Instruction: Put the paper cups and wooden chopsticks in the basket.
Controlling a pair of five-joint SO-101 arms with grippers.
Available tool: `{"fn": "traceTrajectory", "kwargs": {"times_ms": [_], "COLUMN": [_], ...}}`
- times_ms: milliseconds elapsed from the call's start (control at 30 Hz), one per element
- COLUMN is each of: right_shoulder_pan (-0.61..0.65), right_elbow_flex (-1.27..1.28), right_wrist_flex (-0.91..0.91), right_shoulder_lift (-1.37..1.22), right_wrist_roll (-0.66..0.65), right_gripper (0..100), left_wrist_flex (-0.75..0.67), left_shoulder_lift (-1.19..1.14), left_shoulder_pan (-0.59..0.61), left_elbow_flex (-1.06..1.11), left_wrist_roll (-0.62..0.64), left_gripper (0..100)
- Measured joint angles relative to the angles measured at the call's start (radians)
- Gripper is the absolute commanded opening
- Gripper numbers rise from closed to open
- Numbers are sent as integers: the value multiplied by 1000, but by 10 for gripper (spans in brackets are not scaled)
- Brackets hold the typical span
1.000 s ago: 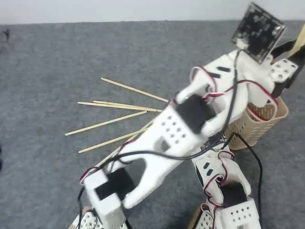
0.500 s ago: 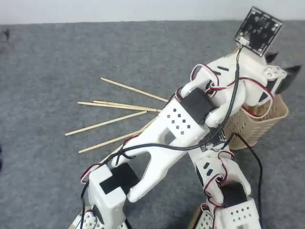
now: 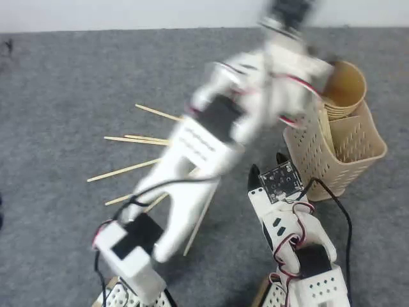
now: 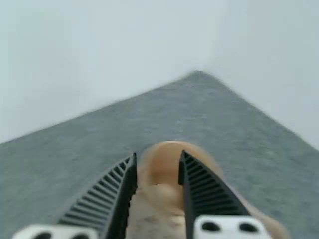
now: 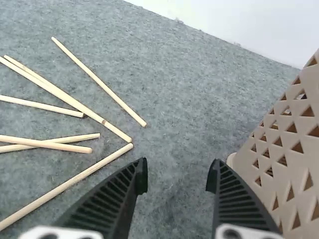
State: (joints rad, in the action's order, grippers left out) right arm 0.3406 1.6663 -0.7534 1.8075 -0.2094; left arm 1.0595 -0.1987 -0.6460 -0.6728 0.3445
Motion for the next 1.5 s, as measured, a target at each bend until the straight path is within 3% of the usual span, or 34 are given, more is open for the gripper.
{"fn": "traceTrajectory", "kwargs": {"times_ms": [133, 267, 367, 467, 567, 667, 833, 1000, 1167, 1500], "right_shoulder_pan": [0, 0, 0, 0, 0, 0, 0, 0, 0, 0], "right_elbow_flex": [0, 0, 0, 0, 0, 0, 0, 0, 0, 0], "right_wrist_flex": [0, 0, 0, 0, 0, 0, 0, 0, 0, 0], "right_shoulder_lift": [0, 0, 0, 0, 0, 0, 0, 0, 0, 0], "right_wrist_roll": [0, 0, 0, 0, 0, 0, 0, 0, 0, 0], "right_gripper": [209, 209, 209, 209, 209, 209, 209, 209, 209, 209], "left_wrist_flex": [141, 333, 500, 635, 655, 595, 440, 404, 404, 485], "left_shoulder_lift": [58, 95, 86, 18, -87, -189, -353, -470, -618, -957], "left_shoulder_pan": [209, 402, 466, 499, 560, 637, 701, 700, 697, 617], "left_elbow_flex": [0, 0, 3, 54, 84, 84, 84, 35, -81, -502], "left_wrist_roll": [-29, -224, -451, -783, -1086, -1224, -1310, -1393, -1499, -1565], "left_gripper": [165, 186, 183, 179, 179, 180, 181, 181, 181, 181]}}
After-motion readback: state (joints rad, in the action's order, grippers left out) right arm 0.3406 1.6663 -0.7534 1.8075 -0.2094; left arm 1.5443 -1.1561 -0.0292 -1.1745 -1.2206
